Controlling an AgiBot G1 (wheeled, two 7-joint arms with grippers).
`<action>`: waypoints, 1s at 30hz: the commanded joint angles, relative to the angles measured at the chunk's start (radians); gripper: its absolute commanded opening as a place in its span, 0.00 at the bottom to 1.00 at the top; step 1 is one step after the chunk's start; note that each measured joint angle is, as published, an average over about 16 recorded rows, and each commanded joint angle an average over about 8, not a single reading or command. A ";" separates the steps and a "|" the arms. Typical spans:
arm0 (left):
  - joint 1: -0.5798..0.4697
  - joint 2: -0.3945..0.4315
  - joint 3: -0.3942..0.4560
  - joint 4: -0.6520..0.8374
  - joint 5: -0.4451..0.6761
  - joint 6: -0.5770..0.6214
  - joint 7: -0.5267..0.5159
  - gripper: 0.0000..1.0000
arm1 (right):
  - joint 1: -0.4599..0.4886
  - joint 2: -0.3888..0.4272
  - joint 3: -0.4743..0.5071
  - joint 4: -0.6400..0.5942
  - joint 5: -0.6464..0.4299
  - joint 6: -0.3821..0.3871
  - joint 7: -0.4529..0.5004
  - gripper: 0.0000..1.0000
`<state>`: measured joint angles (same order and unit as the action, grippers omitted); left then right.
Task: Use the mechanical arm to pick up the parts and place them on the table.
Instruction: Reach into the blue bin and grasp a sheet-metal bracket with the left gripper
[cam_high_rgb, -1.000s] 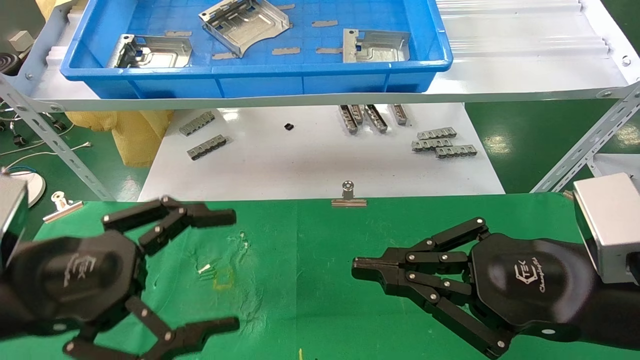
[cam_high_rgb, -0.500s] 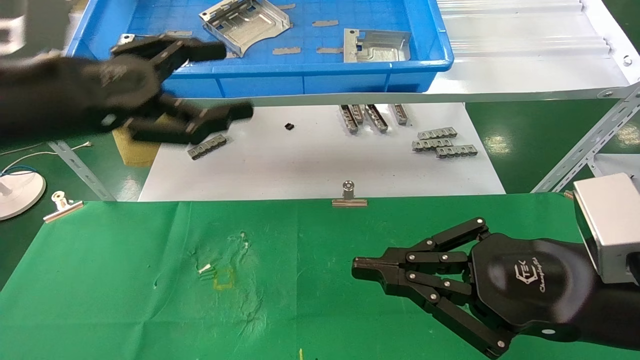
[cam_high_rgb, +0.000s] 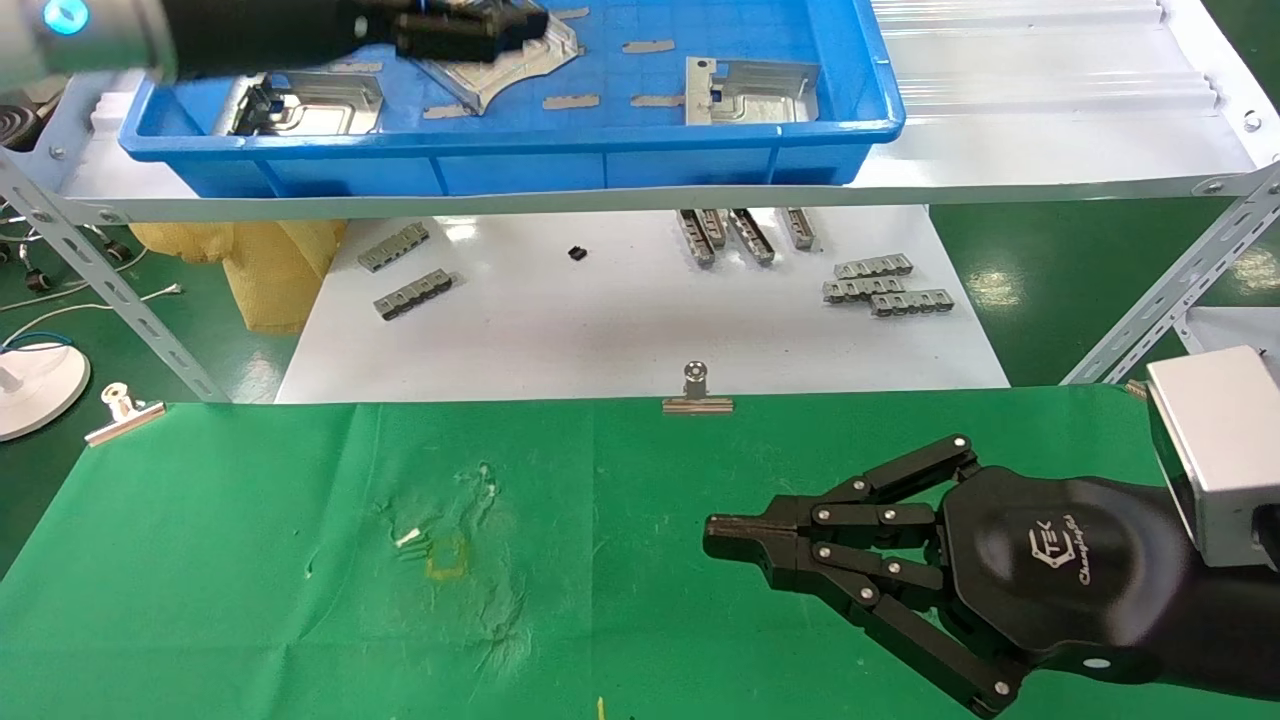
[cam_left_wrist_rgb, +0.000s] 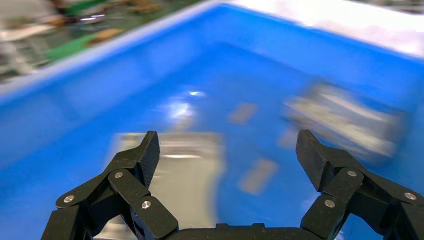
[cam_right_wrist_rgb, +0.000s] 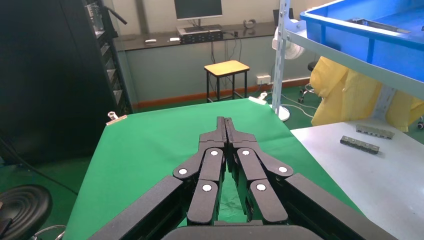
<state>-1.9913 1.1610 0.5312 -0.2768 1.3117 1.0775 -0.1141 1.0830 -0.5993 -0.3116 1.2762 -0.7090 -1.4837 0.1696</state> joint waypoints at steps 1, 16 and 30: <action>-0.034 0.040 0.003 0.068 0.017 -0.078 0.018 1.00 | 0.000 0.000 0.000 0.000 0.000 0.000 0.000 0.00; -0.124 0.145 0.088 0.255 0.154 -0.275 0.033 0.00 | 0.000 0.000 -0.001 0.000 0.000 0.000 0.000 0.47; -0.128 0.161 0.105 0.268 0.178 -0.305 0.034 0.00 | 0.000 0.000 -0.001 0.000 0.001 0.000 -0.001 1.00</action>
<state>-2.1178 1.3220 0.6362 -0.0085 1.4894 0.7736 -0.0801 1.0833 -0.5988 -0.3128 1.2762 -0.7082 -1.4832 0.1691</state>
